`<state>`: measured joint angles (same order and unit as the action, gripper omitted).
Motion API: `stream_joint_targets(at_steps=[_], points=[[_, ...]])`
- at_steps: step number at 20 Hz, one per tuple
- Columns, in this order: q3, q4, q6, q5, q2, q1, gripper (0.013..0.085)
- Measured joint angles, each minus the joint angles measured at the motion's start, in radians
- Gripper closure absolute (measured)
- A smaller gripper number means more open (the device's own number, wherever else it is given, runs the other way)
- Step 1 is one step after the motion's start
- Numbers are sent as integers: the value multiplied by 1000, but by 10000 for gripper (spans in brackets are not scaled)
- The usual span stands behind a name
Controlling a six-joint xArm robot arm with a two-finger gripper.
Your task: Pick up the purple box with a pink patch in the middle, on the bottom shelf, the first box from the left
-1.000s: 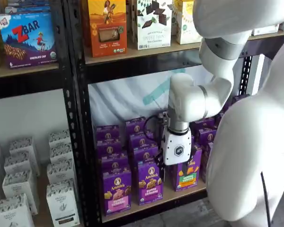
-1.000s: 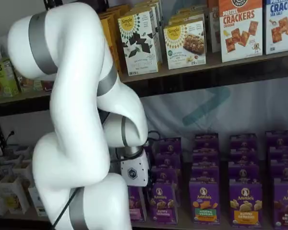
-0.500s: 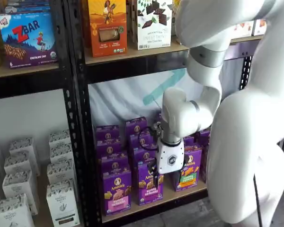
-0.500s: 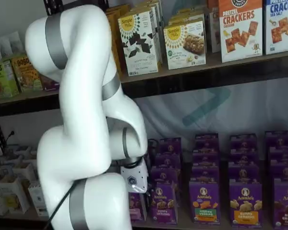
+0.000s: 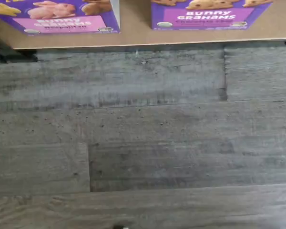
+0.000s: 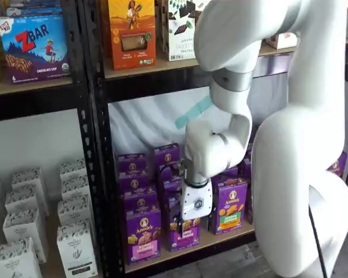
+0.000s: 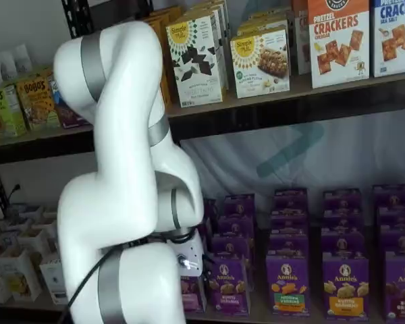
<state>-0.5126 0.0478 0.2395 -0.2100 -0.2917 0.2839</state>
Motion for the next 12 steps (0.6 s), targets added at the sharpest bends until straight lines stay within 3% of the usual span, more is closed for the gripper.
stream_joint_targets(at_steps=[3, 12], points=[[-41, 21, 0, 24, -57, 21, 130], [-175, -31, 73, 18, -168, 43, 130]])
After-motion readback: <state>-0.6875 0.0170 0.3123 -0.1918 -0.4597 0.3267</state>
